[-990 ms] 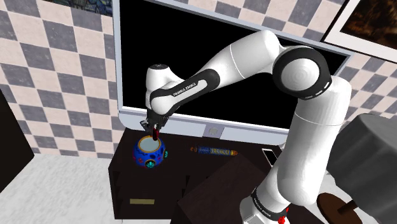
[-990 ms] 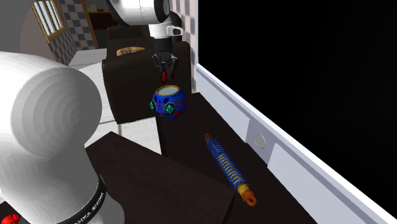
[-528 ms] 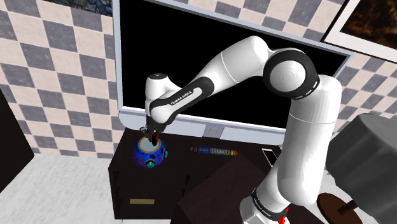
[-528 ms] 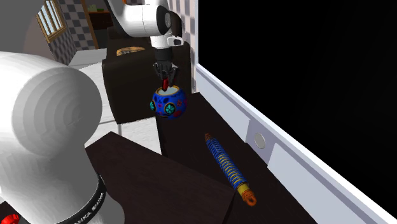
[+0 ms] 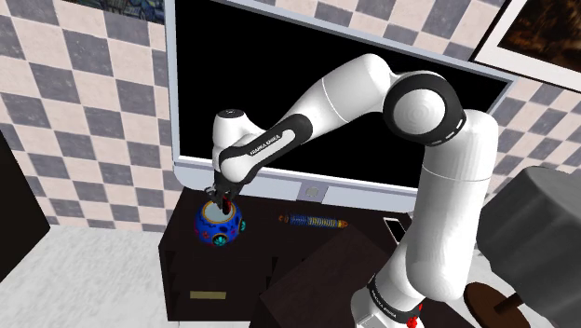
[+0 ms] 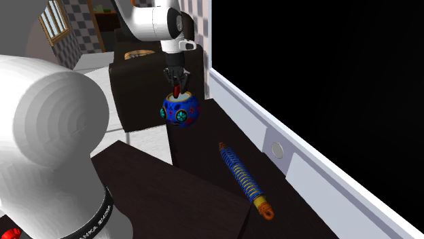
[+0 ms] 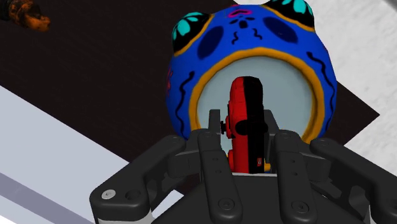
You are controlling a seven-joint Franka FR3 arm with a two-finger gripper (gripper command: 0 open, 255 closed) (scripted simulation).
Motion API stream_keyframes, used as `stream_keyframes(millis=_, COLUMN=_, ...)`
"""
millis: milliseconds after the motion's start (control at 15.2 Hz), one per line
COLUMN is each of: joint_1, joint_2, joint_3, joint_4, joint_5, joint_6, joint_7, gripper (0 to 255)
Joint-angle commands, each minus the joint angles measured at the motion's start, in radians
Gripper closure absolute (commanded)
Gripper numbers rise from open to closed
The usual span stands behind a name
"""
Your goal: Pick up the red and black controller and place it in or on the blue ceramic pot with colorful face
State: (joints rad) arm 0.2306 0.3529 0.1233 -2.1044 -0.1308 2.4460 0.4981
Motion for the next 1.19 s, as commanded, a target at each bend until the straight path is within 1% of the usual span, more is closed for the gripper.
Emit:
stream_keyframes(millis=0, joint_1=0.000, joint_2=0.000, joint_3=0.000, joint_4=0.000, joint_5=0.000, joint_6=0.000, joint_7=0.000, gripper=0)
stream_keyframes(millis=330, joint_1=0.000, joint_2=0.000, joint_3=0.000, joint_4=0.000, joint_5=0.000, joint_6=0.000, joint_7=0.000, gripper=0)
stream_keyframes(millis=594, joint_1=-0.005, joint_2=-0.089, joint_3=0.012, joint_4=0.019, joint_5=0.024, joint_6=-0.107, joint_7=-0.016, gripper=0)
stream_keyframes(millis=1122, joint_1=-0.005, joint_2=-0.089, joint_3=0.012, joint_4=0.019, joint_5=0.024, joint_6=-0.107, joint_7=-0.016, gripper=0)
